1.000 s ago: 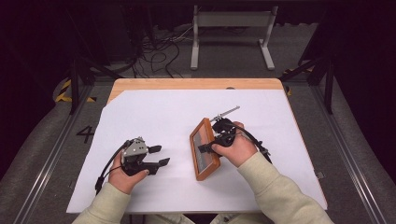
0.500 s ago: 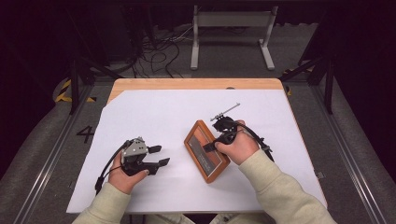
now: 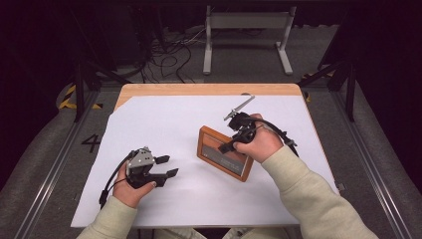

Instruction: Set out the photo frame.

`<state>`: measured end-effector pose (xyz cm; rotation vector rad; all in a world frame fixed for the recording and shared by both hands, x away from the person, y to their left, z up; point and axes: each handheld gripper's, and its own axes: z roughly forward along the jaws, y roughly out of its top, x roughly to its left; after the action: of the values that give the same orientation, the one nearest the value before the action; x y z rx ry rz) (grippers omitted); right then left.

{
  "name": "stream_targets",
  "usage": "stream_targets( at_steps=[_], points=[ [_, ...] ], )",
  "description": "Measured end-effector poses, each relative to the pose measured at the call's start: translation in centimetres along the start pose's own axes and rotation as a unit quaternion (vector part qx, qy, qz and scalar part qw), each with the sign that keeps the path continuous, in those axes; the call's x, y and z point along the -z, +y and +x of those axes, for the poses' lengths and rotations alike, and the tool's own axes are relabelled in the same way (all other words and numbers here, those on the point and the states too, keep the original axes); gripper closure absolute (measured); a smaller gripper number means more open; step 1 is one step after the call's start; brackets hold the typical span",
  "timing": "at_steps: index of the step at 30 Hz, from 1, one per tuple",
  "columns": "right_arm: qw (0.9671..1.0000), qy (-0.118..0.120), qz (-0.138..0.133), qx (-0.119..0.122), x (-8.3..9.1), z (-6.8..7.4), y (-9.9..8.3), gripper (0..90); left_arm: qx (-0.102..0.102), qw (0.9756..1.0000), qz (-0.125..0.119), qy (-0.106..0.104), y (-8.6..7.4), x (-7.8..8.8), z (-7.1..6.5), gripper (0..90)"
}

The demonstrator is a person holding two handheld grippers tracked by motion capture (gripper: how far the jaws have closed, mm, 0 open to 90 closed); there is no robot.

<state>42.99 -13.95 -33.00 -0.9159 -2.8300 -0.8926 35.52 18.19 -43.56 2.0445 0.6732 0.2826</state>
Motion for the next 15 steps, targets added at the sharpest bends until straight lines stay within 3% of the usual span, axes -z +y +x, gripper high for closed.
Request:
stream_targets(
  at_steps=[1,2,5,6,11,12,15],
  points=[
    [1.0000,0.000,0.000,0.000,0.0,0.0,0.0,71.0,-0.001,1.0000,-0.001,0.001,-0.1,0.1,0.0,41.7],
    [0.9994,0.001,0.013,0.031,0.4,-0.1,0.6,71.0,0.002,1.0000,-0.001,0.002,-0.2,0.2,0.1,42.2],
    [0.9972,0.000,0.029,0.069,0.8,-0.3,1.2,71.0,0.002,1.0000,0.002,0.002,-0.3,0.4,0.0,43.3],
    [0.9972,0.000,0.029,0.069,0.8,-0.3,1.2,71.0,0.002,1.0000,0.002,0.002,-0.3,0.4,0.0,43.3],
    [0.9913,0.017,0.043,0.123,1.0,-1.0,2.1,71.0,0.007,1.0000,-0.002,0.006,-0.7,0.9,0.1,43.6],
    [0.9913,0.017,0.043,0.123,1.0,-1.0,2.1,71.0,0.007,1.0000,-0.002,0.006,-0.7,0.9,0.1,43.6],
    [0.9849,0.041,0.045,0.162,0.7,-1.8,2.6,71.0,0.008,0.9999,-0.002,0.008,-0.8,1.1,0.0,43.7]
  ],
)
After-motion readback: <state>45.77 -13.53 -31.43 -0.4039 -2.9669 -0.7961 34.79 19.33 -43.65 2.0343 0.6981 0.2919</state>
